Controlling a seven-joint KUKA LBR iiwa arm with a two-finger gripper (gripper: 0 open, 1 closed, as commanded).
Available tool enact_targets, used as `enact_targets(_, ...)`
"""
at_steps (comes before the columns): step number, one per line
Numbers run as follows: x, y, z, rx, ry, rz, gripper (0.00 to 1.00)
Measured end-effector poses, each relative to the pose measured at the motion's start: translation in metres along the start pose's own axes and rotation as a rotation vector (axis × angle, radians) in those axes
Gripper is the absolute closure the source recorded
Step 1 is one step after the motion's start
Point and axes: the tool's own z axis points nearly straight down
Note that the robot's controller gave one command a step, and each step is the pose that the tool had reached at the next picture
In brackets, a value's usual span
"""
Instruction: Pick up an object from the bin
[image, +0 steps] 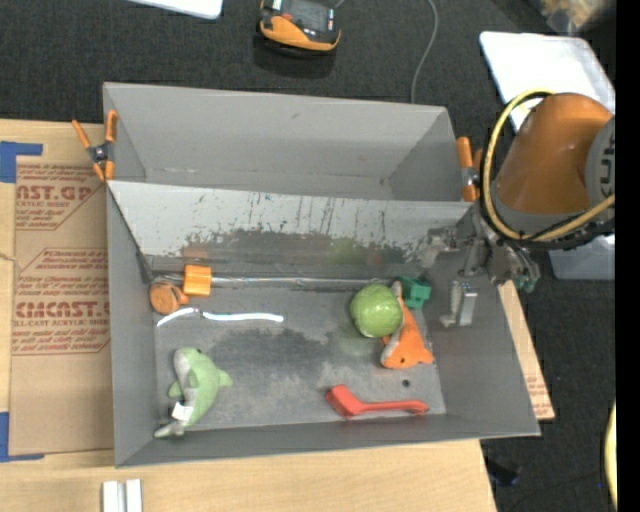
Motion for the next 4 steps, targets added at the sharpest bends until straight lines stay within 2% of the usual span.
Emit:
enact_targets(1, -0.002, 0.001, -0.004, 0.001, -0.007, -0.002, 0.0)
enact_targets(2, 0.007, 0.02, 0.06, 0.002, -0.01, -0.151, 0.0)
enact_targets(3, -0.001, 0.053, 0.105, 0.005, -0.014, -0.311, 0.0)
enact_targets(4, 0.002, 0.029, 0.105, 0.005, -0.02, -0.239, 1.0)
